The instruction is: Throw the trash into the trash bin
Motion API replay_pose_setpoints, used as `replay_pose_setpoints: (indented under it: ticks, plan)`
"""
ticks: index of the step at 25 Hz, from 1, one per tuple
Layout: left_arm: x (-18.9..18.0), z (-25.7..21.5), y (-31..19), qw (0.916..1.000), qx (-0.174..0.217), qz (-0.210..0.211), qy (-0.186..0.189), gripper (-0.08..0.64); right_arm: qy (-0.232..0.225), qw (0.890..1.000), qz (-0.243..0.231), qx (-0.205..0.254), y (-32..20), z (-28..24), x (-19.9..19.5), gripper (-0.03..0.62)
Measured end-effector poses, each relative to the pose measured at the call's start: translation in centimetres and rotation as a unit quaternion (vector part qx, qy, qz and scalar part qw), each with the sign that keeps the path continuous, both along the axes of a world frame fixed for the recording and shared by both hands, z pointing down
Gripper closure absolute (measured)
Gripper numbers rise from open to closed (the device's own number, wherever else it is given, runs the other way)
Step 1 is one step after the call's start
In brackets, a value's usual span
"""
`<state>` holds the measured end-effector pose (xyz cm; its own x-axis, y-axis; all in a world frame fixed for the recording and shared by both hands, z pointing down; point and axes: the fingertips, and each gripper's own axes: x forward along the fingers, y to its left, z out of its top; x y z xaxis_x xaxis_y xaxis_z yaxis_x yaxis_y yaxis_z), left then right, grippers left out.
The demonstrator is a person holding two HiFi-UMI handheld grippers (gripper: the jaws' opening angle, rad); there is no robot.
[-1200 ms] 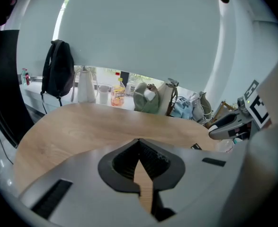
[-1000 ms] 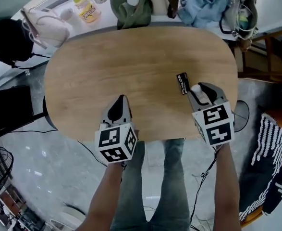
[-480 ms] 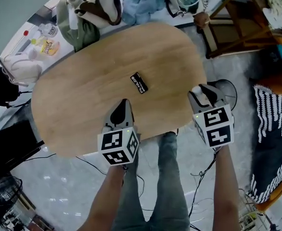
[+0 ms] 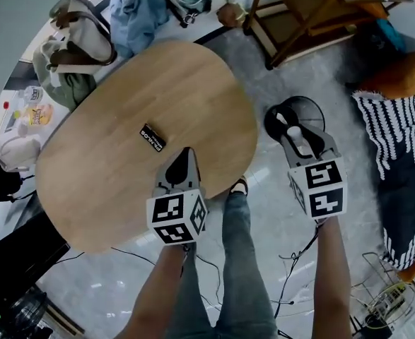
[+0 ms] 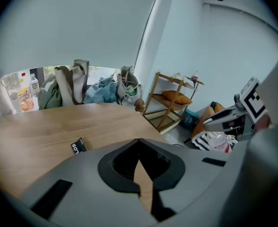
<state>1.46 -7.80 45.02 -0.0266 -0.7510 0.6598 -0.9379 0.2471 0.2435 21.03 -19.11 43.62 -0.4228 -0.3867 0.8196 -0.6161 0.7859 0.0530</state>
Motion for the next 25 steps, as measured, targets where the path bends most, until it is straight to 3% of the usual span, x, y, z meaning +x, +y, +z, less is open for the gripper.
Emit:
replay_pose_setpoints:
  ticks: [15, 25]
  plan:
    - [8.5, 3.9, -11.5, 0.9968, -0.007, 0.077, -0.021, 0.549, -0.057, 0.993, 0.094, 0.036, -10.0, 4.7, 8.0, 0.437]
    - [10.5, 8.4, -16.5, 0.9937, -0.018, 0.103, -0.041, 0.549, -0.075, 0.984, 0.152, 0.061, -15.7, 12.1, 11.1, 0.437]
